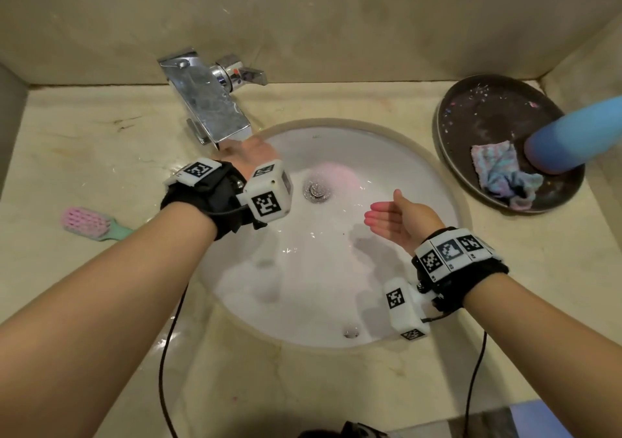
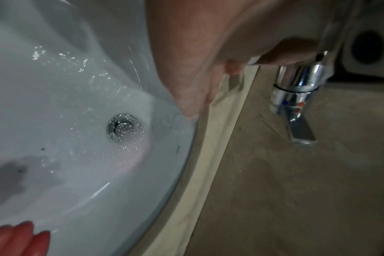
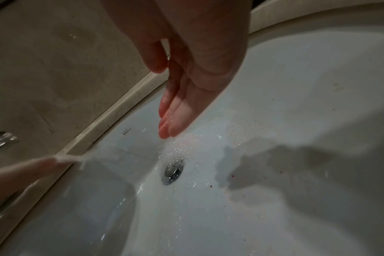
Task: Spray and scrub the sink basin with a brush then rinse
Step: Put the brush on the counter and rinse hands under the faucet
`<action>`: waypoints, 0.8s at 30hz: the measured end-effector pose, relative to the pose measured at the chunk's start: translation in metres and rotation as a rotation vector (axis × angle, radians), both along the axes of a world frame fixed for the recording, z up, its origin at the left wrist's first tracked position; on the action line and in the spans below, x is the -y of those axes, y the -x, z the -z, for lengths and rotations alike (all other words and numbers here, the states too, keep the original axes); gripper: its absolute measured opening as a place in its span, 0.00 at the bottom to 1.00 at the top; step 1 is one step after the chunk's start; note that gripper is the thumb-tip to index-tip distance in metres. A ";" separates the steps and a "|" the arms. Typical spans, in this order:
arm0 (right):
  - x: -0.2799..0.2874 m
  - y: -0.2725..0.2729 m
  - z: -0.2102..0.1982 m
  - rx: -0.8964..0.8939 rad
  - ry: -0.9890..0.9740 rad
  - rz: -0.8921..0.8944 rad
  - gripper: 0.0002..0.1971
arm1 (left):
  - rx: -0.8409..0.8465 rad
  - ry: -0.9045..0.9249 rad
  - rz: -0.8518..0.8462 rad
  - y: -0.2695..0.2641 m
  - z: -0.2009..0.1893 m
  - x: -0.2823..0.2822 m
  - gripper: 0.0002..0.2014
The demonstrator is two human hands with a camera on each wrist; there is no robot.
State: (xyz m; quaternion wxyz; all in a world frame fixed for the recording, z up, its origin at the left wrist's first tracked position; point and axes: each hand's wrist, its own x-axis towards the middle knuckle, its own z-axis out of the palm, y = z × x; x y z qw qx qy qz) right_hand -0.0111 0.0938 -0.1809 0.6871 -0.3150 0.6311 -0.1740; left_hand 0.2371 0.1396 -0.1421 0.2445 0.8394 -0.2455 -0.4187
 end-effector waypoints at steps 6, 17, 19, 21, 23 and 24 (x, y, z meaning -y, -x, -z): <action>-0.001 -0.005 0.000 -0.009 -0.006 -0.007 0.24 | -0.755 0.308 -0.639 -0.002 0.015 -0.011 0.14; 0.004 0.008 0.000 -0.004 0.004 0.055 0.24 | -1.154 0.315 -0.801 -0.007 0.025 -0.019 0.14; 0.007 0.016 -0.001 0.012 0.016 0.089 0.25 | -1.136 0.211 -0.700 0.010 0.024 -0.014 0.13; 0.011 0.024 -0.002 0.028 0.026 0.119 0.25 | -1.123 0.096 -0.523 0.037 0.022 -0.008 0.16; 0.012 0.031 -0.004 0.041 0.036 0.141 0.25 | -1.104 -0.036 -0.302 0.068 0.022 -0.005 0.19; 0.013 0.035 -0.004 0.042 0.042 0.152 0.25 | -1.064 -0.107 -0.194 0.080 0.023 -0.005 0.20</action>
